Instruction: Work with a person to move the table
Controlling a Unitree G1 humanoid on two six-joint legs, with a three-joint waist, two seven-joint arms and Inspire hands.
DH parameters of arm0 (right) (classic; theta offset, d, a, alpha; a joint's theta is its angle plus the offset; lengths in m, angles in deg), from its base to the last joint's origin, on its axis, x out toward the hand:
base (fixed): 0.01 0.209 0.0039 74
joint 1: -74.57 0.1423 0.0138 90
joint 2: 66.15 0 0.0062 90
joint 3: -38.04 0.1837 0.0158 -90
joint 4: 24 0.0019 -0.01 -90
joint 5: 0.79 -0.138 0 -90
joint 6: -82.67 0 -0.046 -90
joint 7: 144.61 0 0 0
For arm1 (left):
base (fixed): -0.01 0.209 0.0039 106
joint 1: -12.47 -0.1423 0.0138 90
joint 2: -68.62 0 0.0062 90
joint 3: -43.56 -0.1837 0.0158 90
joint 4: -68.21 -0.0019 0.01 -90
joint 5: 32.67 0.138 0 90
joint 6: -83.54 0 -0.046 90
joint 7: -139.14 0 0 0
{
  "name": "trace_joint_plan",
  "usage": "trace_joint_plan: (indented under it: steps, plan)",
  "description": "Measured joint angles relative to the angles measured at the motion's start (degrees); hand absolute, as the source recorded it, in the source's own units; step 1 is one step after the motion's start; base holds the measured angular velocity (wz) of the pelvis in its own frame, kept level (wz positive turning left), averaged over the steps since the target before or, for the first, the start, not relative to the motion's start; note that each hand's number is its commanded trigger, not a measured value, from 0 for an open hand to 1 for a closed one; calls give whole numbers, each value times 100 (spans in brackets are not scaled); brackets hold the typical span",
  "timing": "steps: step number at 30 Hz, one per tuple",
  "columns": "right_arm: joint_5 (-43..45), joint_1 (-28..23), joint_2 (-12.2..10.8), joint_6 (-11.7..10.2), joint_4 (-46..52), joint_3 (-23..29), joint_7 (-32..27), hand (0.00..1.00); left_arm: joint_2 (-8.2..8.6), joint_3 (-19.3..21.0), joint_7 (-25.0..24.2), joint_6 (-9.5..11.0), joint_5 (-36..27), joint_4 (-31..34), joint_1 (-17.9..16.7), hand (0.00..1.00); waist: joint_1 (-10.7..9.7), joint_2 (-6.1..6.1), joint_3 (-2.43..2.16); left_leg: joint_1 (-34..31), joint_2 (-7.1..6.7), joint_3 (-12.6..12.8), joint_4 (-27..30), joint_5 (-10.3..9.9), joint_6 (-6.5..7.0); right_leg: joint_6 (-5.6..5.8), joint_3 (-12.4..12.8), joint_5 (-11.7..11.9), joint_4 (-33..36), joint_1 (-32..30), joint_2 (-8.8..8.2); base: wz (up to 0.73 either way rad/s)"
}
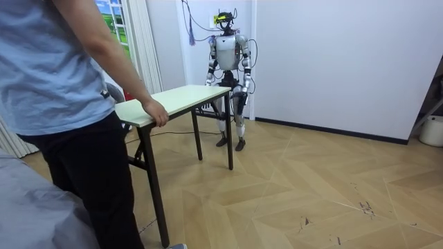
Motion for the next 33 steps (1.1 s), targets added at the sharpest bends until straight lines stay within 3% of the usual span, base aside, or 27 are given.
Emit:
trace_joint_plan:
  steps: [4,8,13,16,24,33]
  plan:
    - [-849,-161,-73,198,842,-272,-1,0,26,-349,-168,-178,-914,821,-69,0,-13,-24,7,-20,6,-13,-3,0,0,0,-8,0,2,-5,-5,1]
    - [-1459,-262,-64,321,1615,-588,-39,0,44,-667,-234,-341,-1007,1345,-59,0,-17,-44,4,-31,-2,28,-7,0,0,0,42,0,16,-36,-2,-5]
    - [-2243,-346,-75,325,2618,-1121,-125,0,15,-976,-275,-504,-1407,2107,-148,0,-1,-117,-36,16,0,100,21,4,-3,-1,85,0,20,-22,13,-5]
    - [-2522,-332,-67,327,2878,-1303,-134,0,-9,-1073,-358,-561,-1690,2466,-166,0,18,-116,-33,30,9,96,31,4,-2,-1,87,0,6,3,-4,0]
    - [-2826,-316,-57,391,3598,-1526,-194,0,-87,-1078,-356,-609,-1798,2833,-150,0,20,-14,39,25,7,63,49,4,-1,-1,91,1,14,10,-3,0]
    - [-3045,-236,-37,379,3690,-1487,-396,0,-4,-1005,-174,-612,-1807,3102,0,0,46,-9,41,19,-1,26,43,2,-4,-2,49,1,16,7,13,1]
